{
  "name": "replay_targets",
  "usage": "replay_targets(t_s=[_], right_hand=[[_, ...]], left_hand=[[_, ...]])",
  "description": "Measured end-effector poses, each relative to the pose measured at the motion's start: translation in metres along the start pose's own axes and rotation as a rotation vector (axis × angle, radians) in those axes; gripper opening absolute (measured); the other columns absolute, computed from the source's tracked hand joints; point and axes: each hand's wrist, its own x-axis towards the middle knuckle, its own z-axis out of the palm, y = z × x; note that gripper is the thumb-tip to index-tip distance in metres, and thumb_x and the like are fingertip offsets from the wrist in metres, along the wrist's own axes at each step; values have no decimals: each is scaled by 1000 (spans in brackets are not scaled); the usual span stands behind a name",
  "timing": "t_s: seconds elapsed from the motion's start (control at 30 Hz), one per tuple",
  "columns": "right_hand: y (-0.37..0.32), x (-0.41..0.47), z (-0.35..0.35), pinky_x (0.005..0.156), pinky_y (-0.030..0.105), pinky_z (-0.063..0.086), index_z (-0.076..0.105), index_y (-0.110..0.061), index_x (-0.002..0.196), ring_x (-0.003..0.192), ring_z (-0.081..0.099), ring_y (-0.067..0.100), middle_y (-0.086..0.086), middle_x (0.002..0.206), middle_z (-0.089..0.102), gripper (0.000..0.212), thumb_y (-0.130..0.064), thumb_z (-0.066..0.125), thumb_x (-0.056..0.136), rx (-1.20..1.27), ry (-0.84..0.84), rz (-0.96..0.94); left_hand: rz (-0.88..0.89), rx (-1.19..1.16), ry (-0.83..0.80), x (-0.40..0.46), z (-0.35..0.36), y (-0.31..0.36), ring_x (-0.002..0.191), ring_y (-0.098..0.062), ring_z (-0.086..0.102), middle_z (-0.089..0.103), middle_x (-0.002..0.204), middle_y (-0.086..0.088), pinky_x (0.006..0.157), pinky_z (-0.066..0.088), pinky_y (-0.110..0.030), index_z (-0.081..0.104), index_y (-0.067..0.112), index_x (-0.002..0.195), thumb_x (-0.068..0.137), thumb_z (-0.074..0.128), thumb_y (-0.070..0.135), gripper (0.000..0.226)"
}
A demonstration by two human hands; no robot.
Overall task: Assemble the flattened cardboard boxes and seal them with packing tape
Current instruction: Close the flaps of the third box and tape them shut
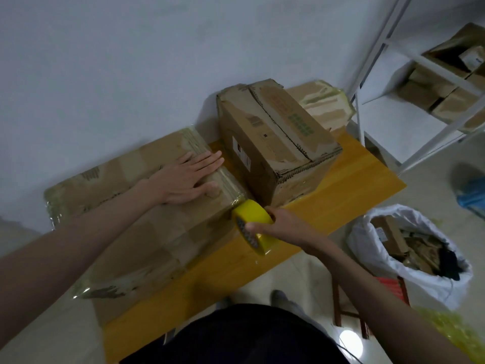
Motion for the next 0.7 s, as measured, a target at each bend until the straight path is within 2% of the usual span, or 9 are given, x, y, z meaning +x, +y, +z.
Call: replay_targets(t_s=[0.07, 0.17, 0.23, 0.3, 0.4, 0.47, 0.5, 0.6, 0.7], right_hand=[[14, 9, -14, 93, 45, 55, 65, -10, 112, 104, 67, 27, 14, 110, 68, 81, -82, 52, 77, 145, 6, 4], [51, 43, -33, 83, 42, 60, 69, -7, 98, 89, 73, 23, 11, 92, 75, 67, -69, 43, 93, 258, 170, 32], [82, 73, -40, 81, 46, 59, 69, -9, 93, 83, 72, 26, 12, 85, 74, 41, -46, 51, 101, 120, 206, 61], [116, 101, -39, 80, 47, 57, 69, -9, 95, 80, 69, 28, 13, 85, 73, 20, -24, 57, 99, -91, 156, 112], [156, 133, -28, 71, 38, 56, 70, -8, 106, 73, 62, 25, 14, 83, 67, 17, -16, 62, 95, -334, 73, 139], [173, 150, -17, 58, 29, 49, 67, -10, 117, 73, 61, 24, 18, 93, 70, 26, -13, 63, 92, -452, 7, 127], [179, 157, -12, 57, 29, 48, 65, -7, 122, 78, 63, 27, 20, 102, 70, 32, -10, 63, 90, -509, -25, 108], [197, 176, 0, 81, 44, 54, 61, -5, 127, 103, 59, 40, 22, 124, 58, 36, -5, 58, 91, -650, -94, 33], [208, 189, 4, 87, 41, 50, 56, -16, 130, 104, 57, 42, 19, 131, 42, 38, -9, 59, 94, -771, -111, -11]], left_hand=[[-17, 15, 7, -1, 0, 2, 147, 1, -21, -21, 162, 19, 125, -3, -42, -15, 36, 155, 99, 7, 69, 69], [-45, 57, 2, -1, 0, 4, 149, -3, -20, -21, 163, 16, 125, -2, -43, -16, 36, 155, 97, 4, 71, 71], [-79, 82, 2, -1, 0, 7, 149, -6, -20, -22, 163, 13, 124, -4, -44, -16, 37, 155, 95, 2, 72, 72], [-118, 80, 3, -2, -1, 13, 150, -9, -19, -21, 163, 12, 124, -4, -44, -15, 37, 156, 94, 0, 72, 73], [-157, 84, 10, -2, -2, 19, 151, -10, -18, -19, 164, 10, 124, -7, -42, -11, 37, 156, 94, 0, 71, 72], [-176, 92, 9, -2, -3, 22, 151, -12, -17, -18, 164, 10, 123, -9, -40, -11, 37, 156, 94, 1, 70, 71], [-186, 98, 8, -2, -3, 24, 151, -12, -17, -18, 164, 10, 123, -9, -39, -11, 37, 156, 94, 1, 69, 71], [-206, 105, 18, -3, -1, 28, 151, -12, -17, -18, 164, 11, 123, -10, -39, -11, 37, 156, 97, 4, 68, 68], [-225, 92, 23, -4, 2, 29, 151, -11, -18, -19, 164, 12, 123, -11, -38, -12, 38, 156, 100, 9, 64, 65]])
